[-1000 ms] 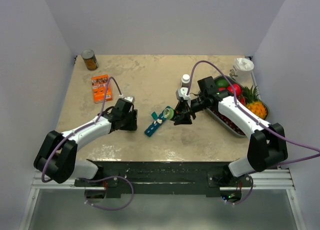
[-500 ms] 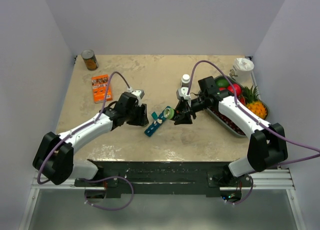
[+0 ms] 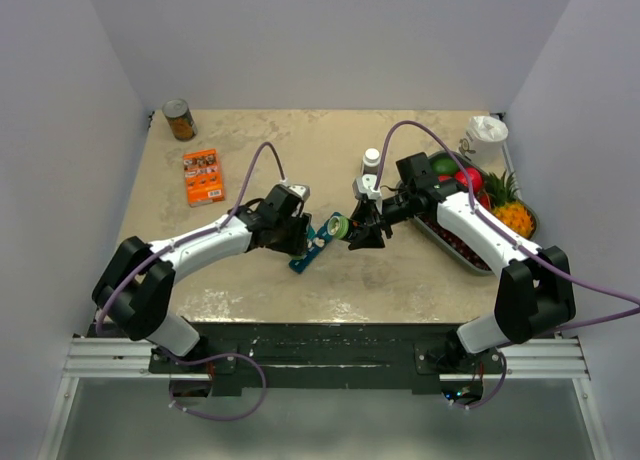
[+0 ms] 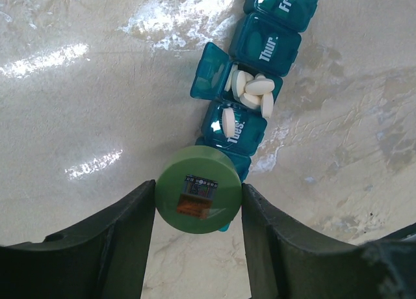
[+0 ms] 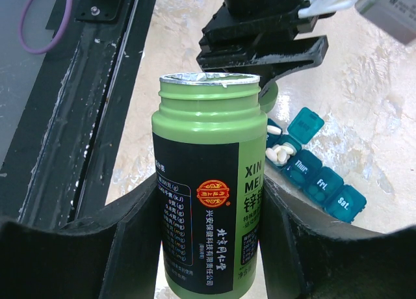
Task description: Sort the pills into containers
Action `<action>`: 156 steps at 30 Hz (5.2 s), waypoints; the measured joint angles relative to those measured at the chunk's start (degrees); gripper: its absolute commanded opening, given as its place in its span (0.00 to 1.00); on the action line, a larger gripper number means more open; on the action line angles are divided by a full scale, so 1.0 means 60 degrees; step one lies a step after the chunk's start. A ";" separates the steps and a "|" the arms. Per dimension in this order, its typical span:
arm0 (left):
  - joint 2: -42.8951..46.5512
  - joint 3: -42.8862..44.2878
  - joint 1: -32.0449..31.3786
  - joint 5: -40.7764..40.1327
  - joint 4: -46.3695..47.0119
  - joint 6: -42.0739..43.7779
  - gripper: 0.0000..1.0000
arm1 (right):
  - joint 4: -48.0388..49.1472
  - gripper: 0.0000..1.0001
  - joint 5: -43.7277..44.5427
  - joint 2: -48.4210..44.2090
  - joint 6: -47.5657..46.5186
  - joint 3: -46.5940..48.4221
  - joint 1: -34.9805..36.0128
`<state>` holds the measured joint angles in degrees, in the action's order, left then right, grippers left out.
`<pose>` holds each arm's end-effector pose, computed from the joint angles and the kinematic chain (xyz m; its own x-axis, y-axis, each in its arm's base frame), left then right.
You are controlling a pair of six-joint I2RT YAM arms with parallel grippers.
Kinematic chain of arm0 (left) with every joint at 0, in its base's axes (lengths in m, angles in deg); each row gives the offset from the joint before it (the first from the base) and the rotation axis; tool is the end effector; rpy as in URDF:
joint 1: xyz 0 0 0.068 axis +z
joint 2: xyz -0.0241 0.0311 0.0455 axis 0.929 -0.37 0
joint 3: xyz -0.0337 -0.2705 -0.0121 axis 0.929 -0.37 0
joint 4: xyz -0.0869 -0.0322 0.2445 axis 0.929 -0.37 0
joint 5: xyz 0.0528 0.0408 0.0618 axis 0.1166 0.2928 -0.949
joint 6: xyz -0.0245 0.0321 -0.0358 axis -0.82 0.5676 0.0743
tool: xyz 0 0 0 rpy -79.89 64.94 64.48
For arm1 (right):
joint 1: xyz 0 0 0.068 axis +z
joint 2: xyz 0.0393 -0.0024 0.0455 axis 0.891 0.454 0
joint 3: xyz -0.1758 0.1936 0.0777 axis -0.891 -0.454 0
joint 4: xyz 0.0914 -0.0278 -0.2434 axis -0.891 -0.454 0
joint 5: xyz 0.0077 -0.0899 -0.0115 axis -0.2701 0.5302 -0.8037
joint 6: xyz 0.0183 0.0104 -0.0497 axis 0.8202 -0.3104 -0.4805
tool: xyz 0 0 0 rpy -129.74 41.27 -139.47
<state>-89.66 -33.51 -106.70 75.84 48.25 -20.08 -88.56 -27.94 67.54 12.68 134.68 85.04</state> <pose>0.2395 -0.1895 0.2039 -0.8624 0.1063 -0.4949 0.2547 0.9360 -0.2429 0.2595 0.1397 0.2669 -0.0032 -0.3735 -0.9276 -0.9925 -0.1125 0.0487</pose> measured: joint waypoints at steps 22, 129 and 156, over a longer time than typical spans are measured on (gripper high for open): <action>-0.1075 0.0780 -0.0433 -0.0703 -0.0408 0.0164 0.17 | -0.0044 0.02 -0.0007 0.0000 -0.0076 0.0000 -0.0062; 0.2754 -0.1497 0.0645 0.4914 0.5909 -0.3996 0.12 | 0.0539 0.01 0.0098 -0.0259 0.0696 -0.0255 -0.0113; 0.1464 0.0164 0.0361 0.5246 0.3872 -0.1730 0.06 | 0.0652 0.00 0.0976 -0.0259 0.1231 -0.0426 -0.0011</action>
<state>-80.87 -32.53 -104.53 107.32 71.48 -30.46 -84.65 -22.08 65.98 20.07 132.13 84.98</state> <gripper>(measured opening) 0.565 0.548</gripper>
